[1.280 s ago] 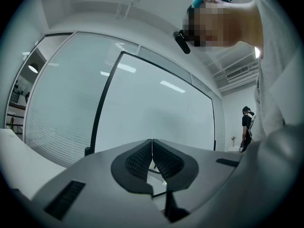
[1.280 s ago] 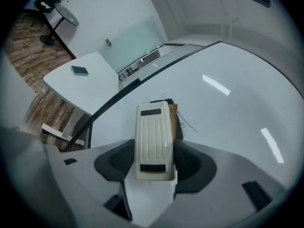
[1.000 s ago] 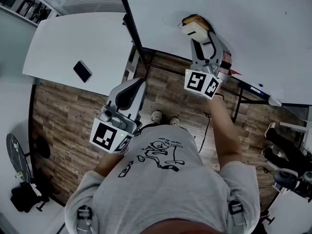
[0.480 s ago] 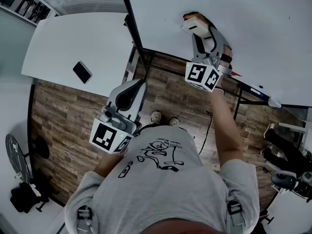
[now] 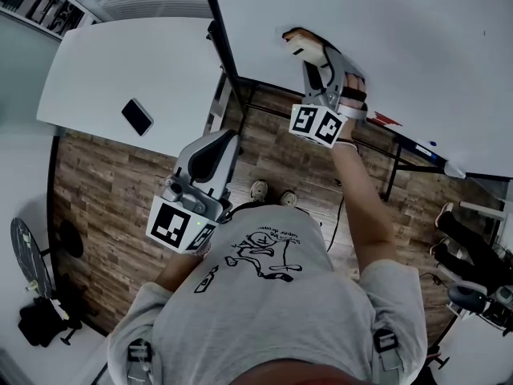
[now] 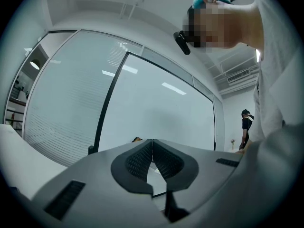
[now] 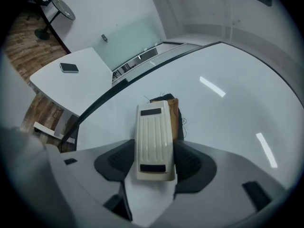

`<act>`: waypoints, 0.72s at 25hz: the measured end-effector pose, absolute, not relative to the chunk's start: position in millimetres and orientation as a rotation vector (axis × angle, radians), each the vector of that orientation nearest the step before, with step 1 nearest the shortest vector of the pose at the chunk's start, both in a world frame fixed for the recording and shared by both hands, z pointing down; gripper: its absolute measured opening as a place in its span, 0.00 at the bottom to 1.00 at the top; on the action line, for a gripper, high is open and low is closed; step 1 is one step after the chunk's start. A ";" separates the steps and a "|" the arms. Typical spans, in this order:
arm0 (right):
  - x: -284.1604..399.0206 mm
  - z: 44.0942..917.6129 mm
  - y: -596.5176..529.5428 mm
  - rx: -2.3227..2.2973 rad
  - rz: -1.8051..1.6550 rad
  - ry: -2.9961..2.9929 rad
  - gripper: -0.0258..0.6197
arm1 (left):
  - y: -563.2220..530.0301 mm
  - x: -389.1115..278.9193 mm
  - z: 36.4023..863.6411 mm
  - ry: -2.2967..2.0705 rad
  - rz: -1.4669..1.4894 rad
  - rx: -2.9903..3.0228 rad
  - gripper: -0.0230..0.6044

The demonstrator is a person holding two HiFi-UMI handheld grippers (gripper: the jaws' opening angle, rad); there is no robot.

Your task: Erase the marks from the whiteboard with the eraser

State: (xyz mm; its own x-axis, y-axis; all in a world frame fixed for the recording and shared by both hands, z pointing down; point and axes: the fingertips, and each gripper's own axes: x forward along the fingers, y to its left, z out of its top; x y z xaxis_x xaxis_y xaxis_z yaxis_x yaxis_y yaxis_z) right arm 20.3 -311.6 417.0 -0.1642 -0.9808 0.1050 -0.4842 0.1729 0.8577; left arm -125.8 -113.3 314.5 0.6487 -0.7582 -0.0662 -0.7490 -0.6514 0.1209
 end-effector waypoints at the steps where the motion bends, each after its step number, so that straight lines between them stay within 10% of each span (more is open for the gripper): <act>1: 16.9 422.2 -312.3 1.379 -0.902 -1.748 0.44 | -113.0 -126.3 314.8 -1.274 -0.169 2.776 0.07; 18: -16.4 478.3 -301.4 1.178 -0.833 -1.786 0.44 | -100.8 -131.0 312.2 -1.315 -0.171 2.763 0.07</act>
